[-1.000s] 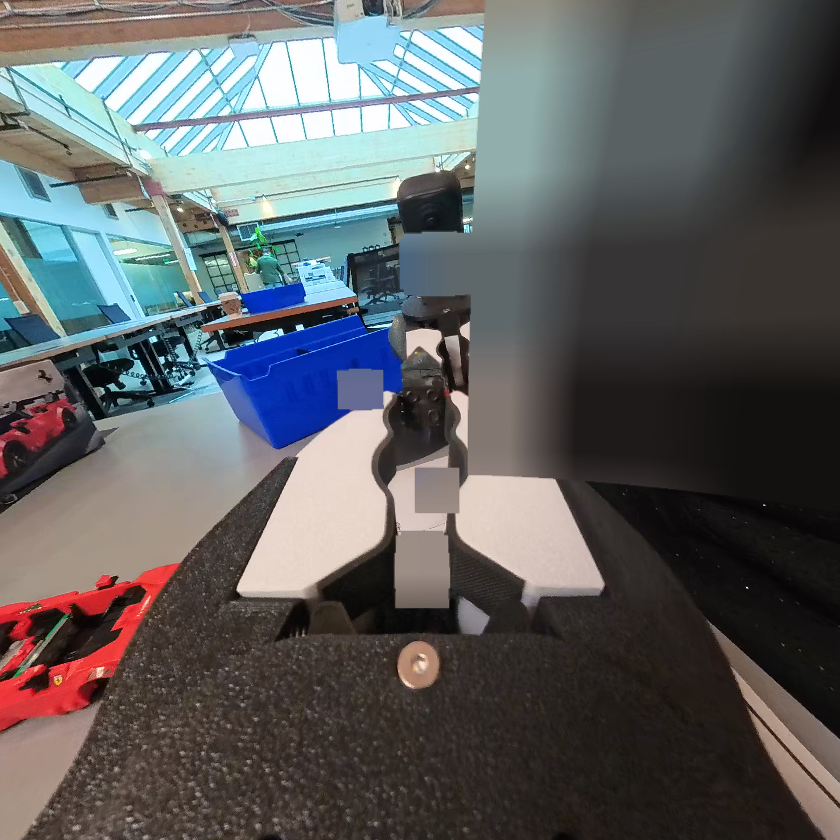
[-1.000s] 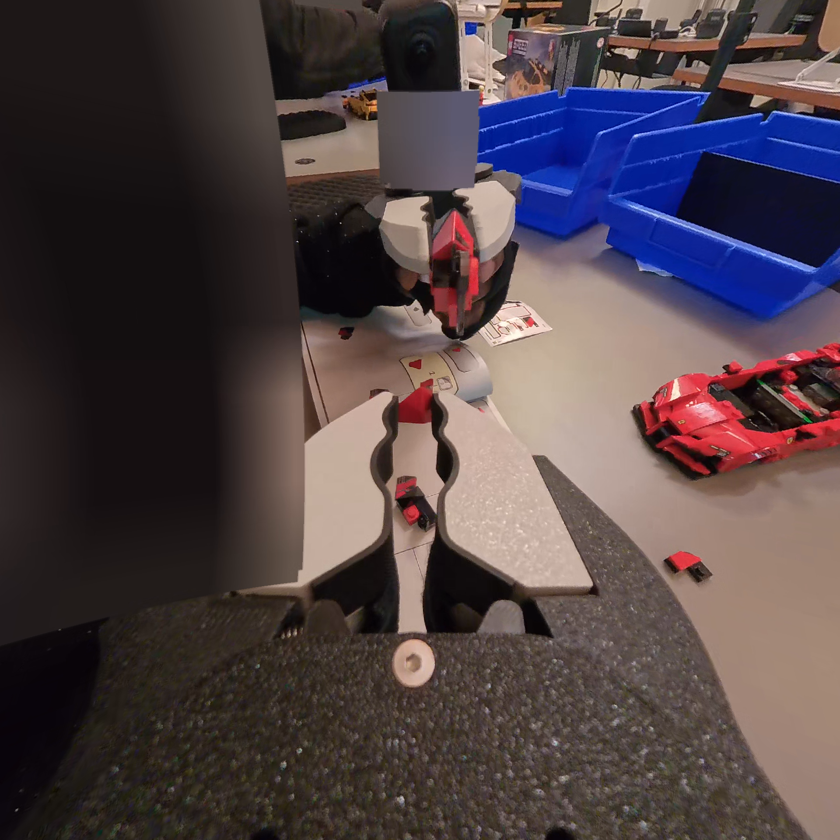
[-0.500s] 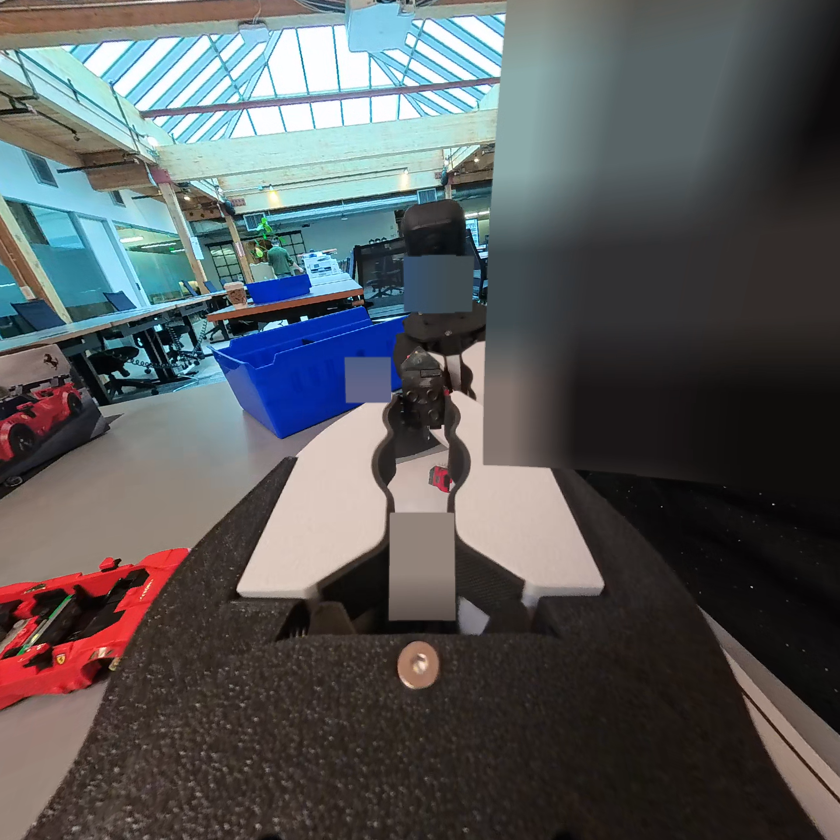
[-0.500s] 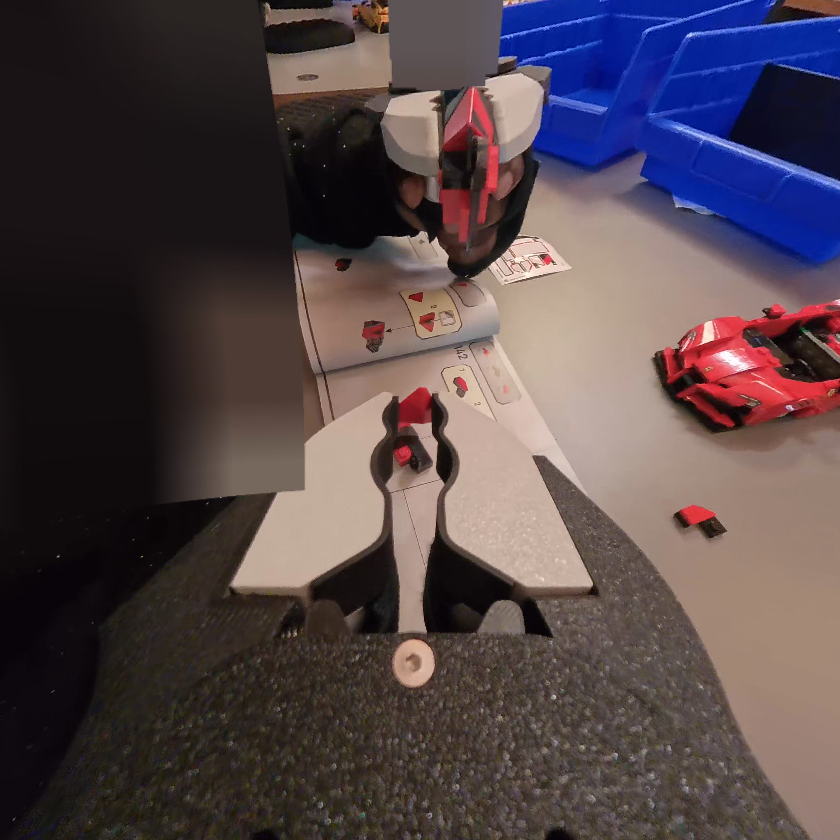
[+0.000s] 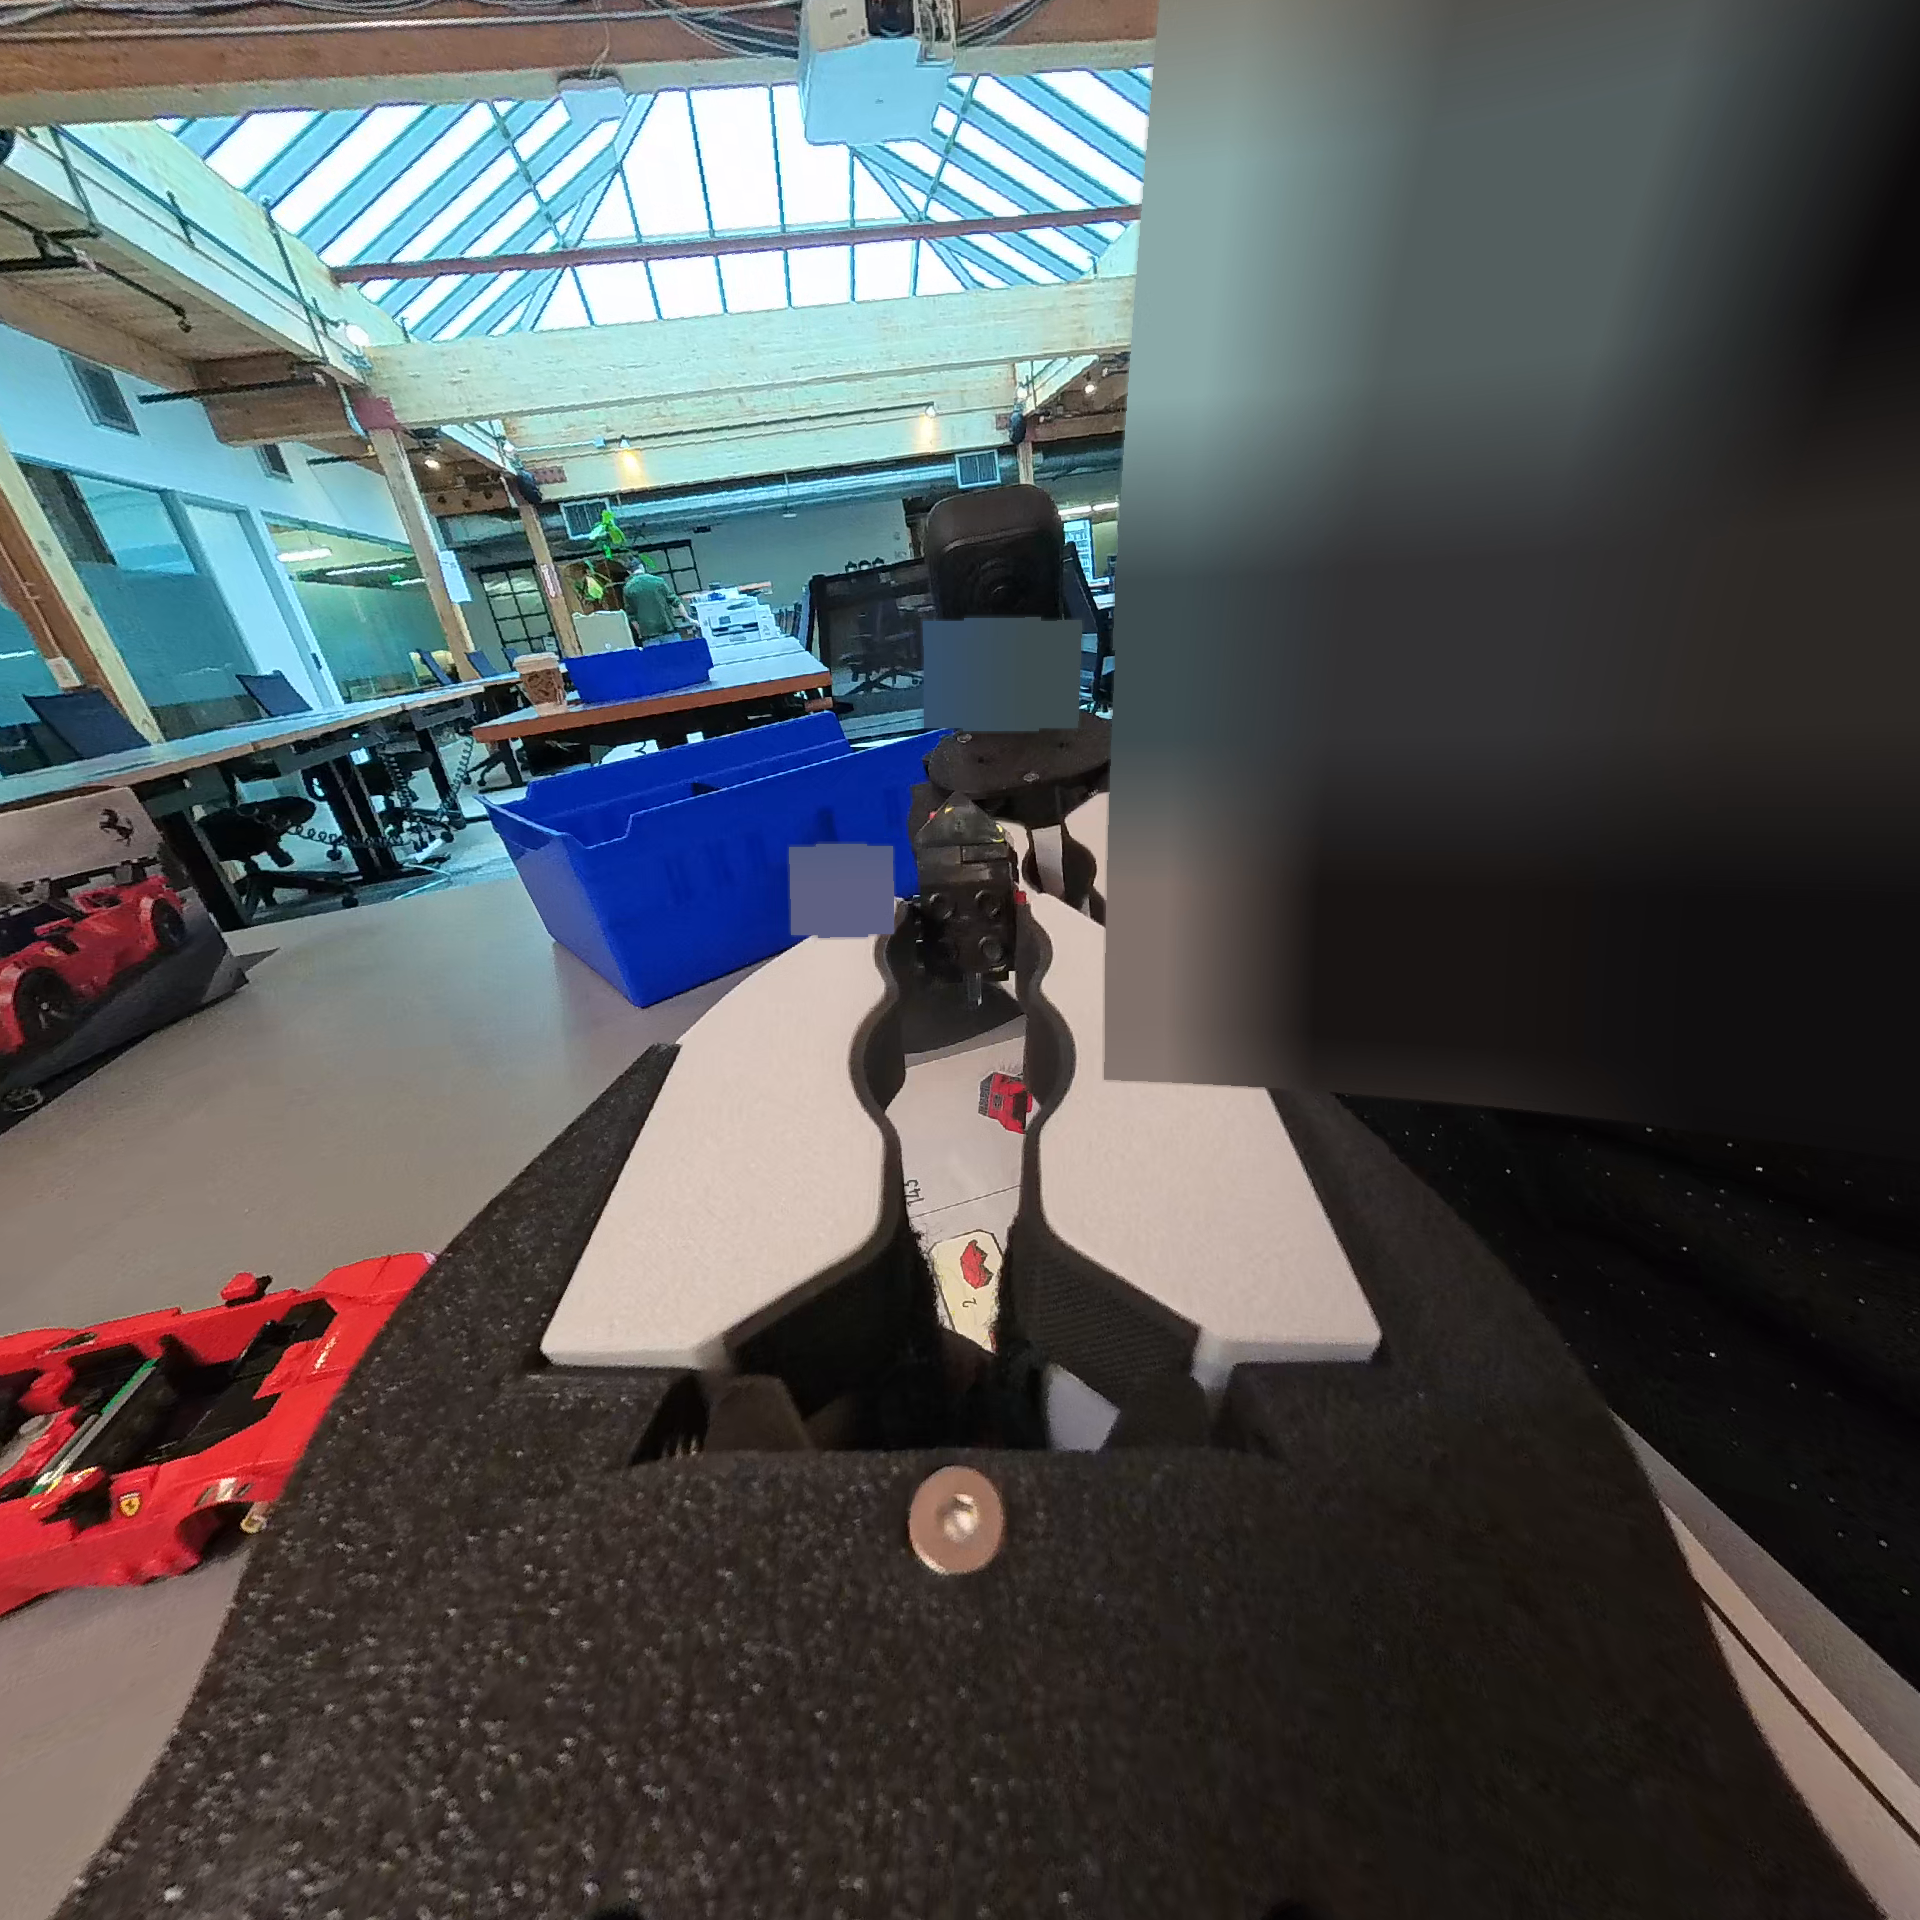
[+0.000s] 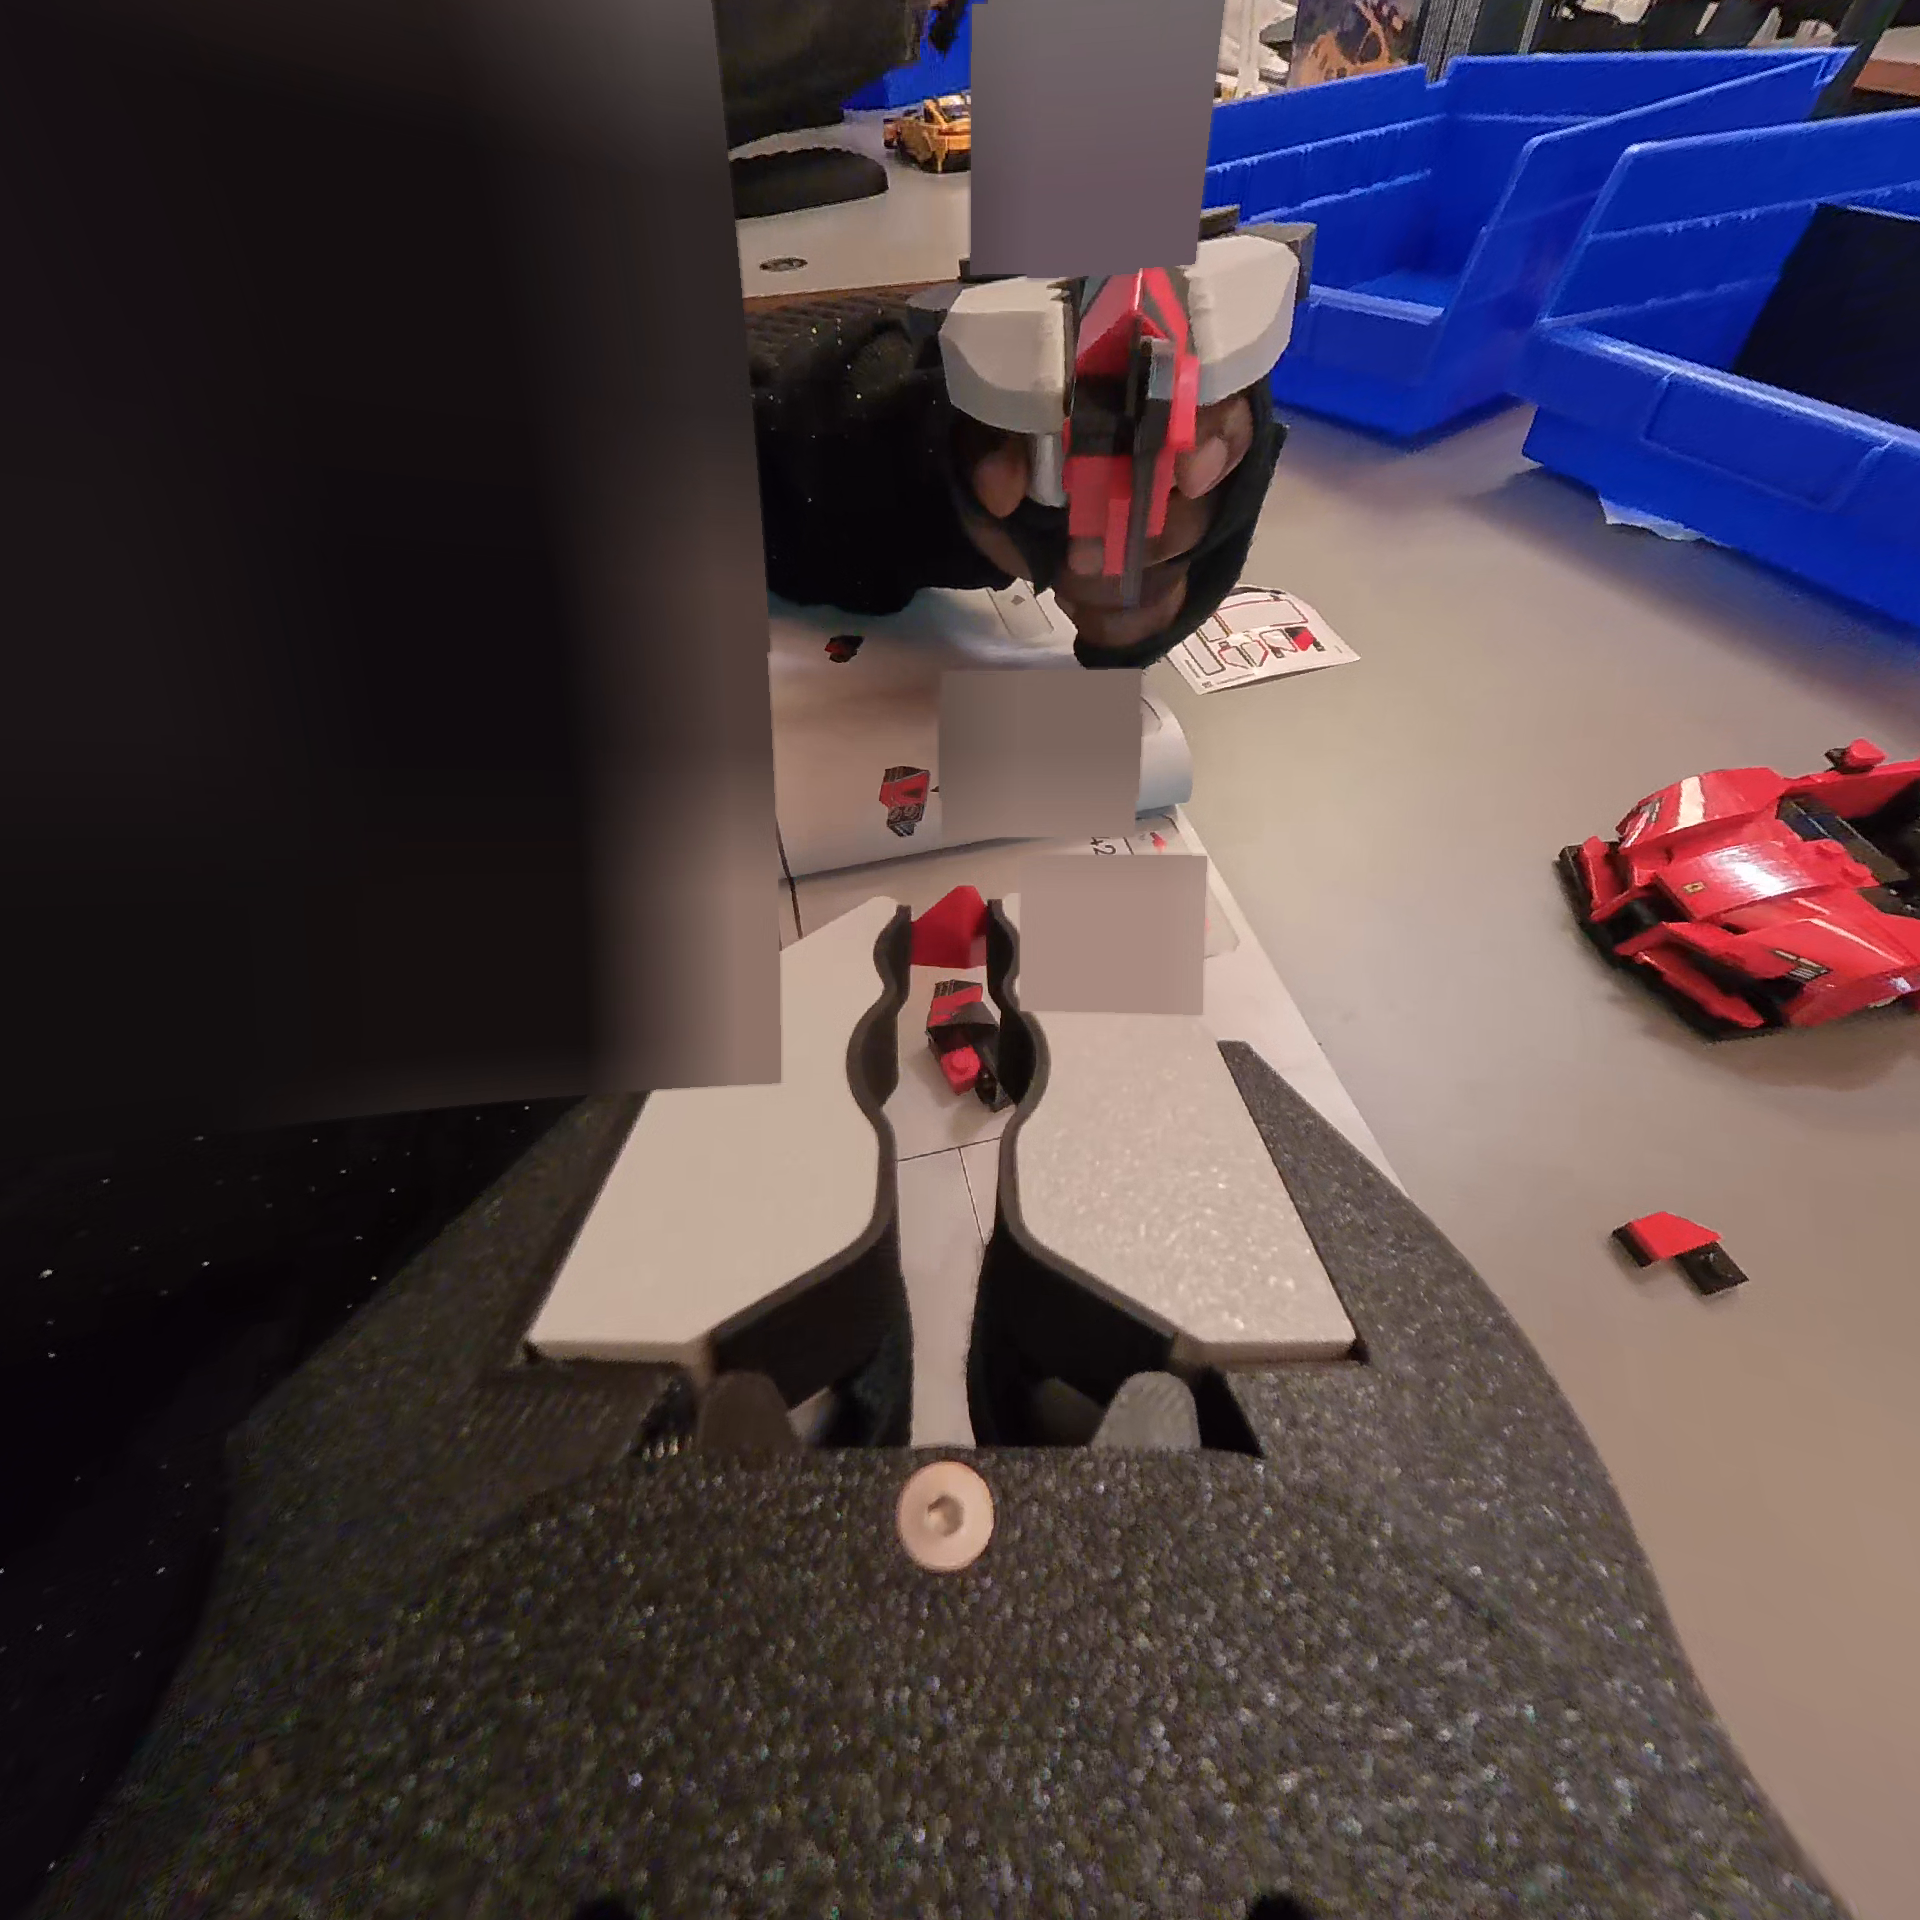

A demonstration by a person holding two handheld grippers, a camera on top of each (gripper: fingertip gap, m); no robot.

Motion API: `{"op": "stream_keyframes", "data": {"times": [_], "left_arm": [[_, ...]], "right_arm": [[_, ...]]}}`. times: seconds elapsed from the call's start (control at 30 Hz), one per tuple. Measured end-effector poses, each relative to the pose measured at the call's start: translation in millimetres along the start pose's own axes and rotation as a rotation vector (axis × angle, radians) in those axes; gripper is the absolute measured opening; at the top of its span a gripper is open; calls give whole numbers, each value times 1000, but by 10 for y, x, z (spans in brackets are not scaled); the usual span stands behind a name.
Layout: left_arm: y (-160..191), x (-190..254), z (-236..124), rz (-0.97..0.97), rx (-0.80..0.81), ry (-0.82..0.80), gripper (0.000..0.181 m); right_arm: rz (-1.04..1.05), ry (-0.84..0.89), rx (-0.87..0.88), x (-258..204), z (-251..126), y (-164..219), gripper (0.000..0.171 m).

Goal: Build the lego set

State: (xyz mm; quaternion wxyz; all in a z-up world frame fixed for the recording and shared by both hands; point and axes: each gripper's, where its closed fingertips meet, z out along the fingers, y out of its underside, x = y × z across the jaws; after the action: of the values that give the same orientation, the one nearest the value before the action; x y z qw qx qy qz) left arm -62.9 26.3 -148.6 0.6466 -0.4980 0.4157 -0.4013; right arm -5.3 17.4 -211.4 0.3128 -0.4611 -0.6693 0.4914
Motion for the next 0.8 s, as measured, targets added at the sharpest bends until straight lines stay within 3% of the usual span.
{"op": "stream_keyframes", "data": {"times": [0.67, 0.8], "left_arm": [[1, -3, -7, -7, 2, 2, 18], [-5, -7, -11, -7, 5, 0, 18]], "right_arm": [[-27, -31, 33, -70, -19, -62, 14], [-108, 48, -146, -61, -27, 19, 14]]}}
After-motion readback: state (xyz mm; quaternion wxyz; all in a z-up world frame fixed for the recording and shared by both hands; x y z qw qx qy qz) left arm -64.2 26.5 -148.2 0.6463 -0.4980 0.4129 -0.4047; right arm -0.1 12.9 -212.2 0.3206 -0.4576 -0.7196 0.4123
